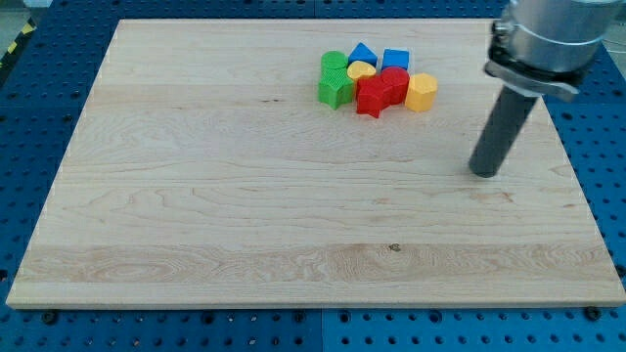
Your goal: Place the arm to the right of the yellow hexagon
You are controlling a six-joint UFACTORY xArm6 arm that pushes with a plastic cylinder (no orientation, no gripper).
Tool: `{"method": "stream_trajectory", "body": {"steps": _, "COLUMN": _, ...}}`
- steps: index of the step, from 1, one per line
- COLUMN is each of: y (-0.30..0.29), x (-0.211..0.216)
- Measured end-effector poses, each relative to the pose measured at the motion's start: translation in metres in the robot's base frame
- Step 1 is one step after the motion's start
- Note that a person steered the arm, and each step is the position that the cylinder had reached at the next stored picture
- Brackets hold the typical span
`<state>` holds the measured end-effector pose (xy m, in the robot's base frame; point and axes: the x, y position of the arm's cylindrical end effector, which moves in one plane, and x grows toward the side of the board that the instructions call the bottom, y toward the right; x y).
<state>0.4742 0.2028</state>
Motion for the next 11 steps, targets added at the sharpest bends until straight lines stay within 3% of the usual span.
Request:
{"method": "stream_trajectory", "body": {"steps": 2, "y": 0.036, "x": -0.007}}
{"method": "stream_trajectory", "body": {"steps": 9, "y": -0.003, "x": -0.062}}
{"method": "stream_trajectory", "body": {"steps": 11, "y": -0.014, "x": -0.105}}
